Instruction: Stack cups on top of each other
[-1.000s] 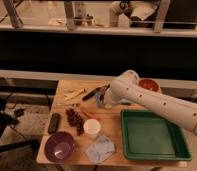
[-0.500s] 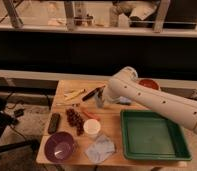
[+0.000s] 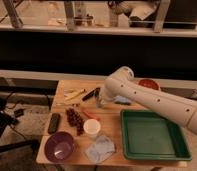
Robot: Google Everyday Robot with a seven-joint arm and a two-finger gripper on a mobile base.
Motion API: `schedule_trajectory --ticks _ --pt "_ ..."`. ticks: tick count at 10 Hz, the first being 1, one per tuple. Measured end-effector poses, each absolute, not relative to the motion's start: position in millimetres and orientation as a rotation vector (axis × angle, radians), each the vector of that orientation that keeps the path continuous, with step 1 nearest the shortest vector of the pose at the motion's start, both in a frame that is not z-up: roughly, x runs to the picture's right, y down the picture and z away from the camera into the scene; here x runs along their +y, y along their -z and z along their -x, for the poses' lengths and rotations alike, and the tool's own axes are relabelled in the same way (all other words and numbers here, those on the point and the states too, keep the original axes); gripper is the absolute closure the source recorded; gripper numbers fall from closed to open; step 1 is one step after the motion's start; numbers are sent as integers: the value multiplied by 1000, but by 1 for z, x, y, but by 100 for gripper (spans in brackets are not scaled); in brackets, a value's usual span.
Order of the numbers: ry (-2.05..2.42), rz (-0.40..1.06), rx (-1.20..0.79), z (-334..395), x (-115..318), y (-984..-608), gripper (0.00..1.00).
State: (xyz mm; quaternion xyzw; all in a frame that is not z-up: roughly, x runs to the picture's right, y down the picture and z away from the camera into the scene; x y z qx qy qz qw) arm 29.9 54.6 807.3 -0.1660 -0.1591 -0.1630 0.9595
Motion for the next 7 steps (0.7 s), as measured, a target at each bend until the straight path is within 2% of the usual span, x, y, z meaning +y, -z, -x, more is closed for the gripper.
schedule_trajectory --ticks 7 --pt "337 320 -302 -29 47 -836 100"
